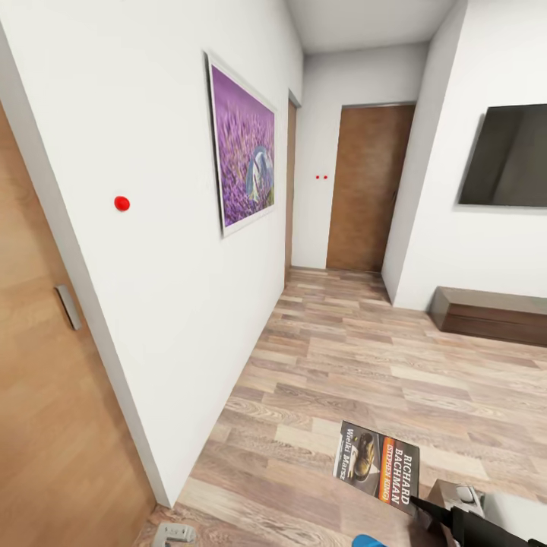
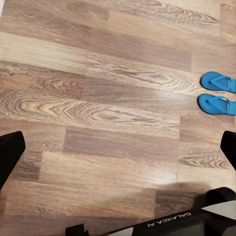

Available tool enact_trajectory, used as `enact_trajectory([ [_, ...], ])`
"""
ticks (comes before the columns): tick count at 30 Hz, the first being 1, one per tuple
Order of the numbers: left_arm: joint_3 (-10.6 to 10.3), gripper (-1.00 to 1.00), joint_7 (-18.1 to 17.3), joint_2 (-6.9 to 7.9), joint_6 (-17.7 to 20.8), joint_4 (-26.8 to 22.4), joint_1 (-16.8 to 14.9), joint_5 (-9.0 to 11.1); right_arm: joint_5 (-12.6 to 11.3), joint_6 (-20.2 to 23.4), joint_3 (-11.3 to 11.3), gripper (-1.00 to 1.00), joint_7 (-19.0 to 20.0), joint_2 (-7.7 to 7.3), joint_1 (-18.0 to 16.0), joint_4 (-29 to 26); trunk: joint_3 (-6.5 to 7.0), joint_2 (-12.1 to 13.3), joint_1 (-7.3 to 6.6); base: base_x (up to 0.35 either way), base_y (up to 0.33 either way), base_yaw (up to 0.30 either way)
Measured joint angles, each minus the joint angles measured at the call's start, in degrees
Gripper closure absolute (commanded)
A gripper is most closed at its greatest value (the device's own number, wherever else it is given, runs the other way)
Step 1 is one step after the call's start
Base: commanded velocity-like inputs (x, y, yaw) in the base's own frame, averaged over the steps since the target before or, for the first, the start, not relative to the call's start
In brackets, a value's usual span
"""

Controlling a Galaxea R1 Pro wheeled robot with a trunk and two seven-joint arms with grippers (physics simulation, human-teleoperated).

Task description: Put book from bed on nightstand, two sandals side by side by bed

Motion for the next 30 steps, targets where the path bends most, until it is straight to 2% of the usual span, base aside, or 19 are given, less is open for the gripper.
enact_trajectory([
  [14,0.0,-1.00,0.0,0.00,0.0,0.0,0.0,0.0,0.0,0.0,0.1,1.00,0.0,0.00,0.0,0.1,0.00,0.0,0.01,0.250,0.144,0.000],
  [23,0.0,-1.00,0.0,0.00,0.0,0.0,0.0,0.0,0.0,0.0,-0.1,1.00,0.0,0.00,0.0,0.1,0.00,0.0,0.03,0.026,0.018,0.000],
  [30,0.0,-1.00,0.0,0.00,0.0,0.0,0.0,0.0,0.0,0.0,0.0,1.00,0.0,0.00,0.0,0.1,0.00,0.0,0.00,0.250,0.001,0.000],
])
